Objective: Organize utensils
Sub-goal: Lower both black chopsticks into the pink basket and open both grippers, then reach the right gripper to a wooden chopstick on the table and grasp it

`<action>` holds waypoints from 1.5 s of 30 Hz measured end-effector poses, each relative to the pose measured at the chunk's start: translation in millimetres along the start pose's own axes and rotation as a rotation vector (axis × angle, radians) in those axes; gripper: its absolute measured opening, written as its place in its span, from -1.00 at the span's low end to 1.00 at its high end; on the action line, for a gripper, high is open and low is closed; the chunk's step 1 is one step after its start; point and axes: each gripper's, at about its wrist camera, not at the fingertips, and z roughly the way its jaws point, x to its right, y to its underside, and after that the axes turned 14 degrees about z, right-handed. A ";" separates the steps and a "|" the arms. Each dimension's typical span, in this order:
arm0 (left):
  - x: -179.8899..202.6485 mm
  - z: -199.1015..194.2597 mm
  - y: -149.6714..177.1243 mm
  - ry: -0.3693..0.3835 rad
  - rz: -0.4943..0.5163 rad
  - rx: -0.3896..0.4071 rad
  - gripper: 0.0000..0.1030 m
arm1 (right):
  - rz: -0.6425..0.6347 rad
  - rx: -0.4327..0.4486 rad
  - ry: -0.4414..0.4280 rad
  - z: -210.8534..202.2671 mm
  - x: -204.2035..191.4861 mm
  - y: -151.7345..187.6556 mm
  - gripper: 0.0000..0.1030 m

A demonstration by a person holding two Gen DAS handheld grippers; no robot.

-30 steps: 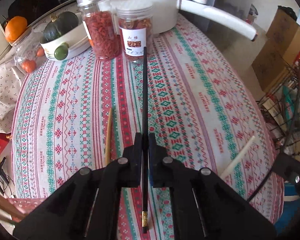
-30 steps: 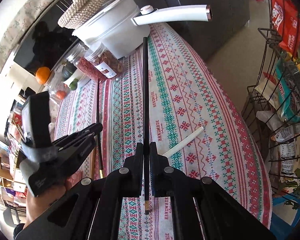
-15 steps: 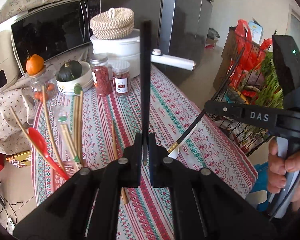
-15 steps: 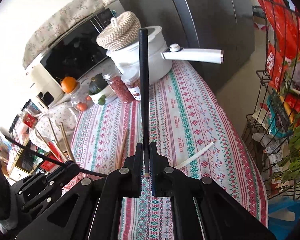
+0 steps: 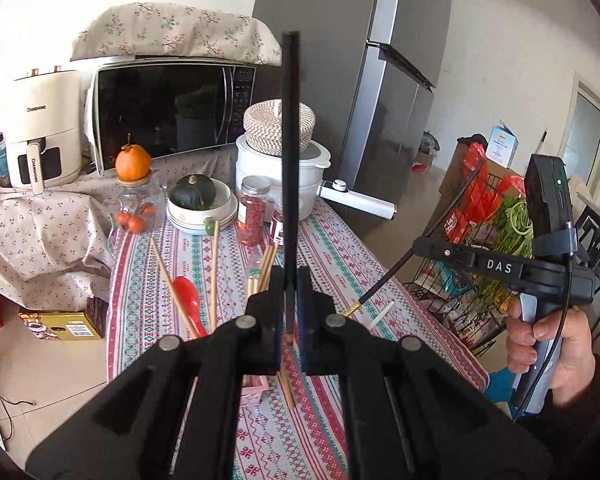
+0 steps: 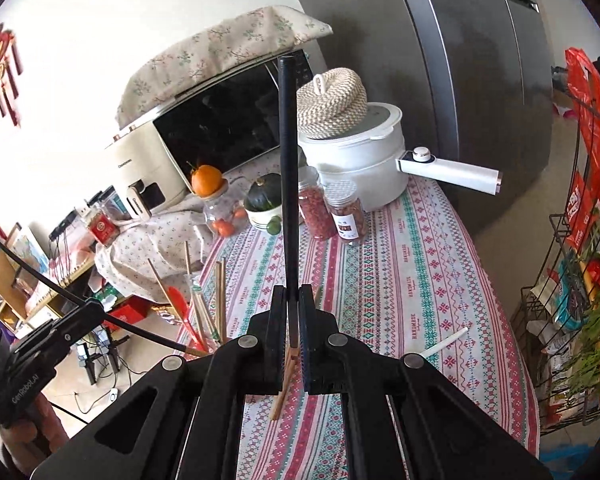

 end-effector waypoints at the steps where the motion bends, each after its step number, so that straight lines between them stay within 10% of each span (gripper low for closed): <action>1: -2.7 -2.7 0.6 -0.009 -0.001 0.001 -0.87 | -0.004 -0.002 -0.010 -0.5 -4.1 1.6 -0.89; 26: -54.4 51.6 43.4 -0.071 -0.041 -0.187 -0.83 | -0.048 -0.110 -0.160 30.6 -65.8 30.6 -0.89; 35: -59.9 48.4 44.4 -0.082 -0.094 -0.179 0.15 | -0.078 -0.176 -0.123 65.1 -76.8 43.1 -0.89; 45: -70.4 49.4 61.7 -0.103 -0.148 -0.254 0.62 | -0.053 -0.218 -0.108 93.1 -75.2 45.9 -0.61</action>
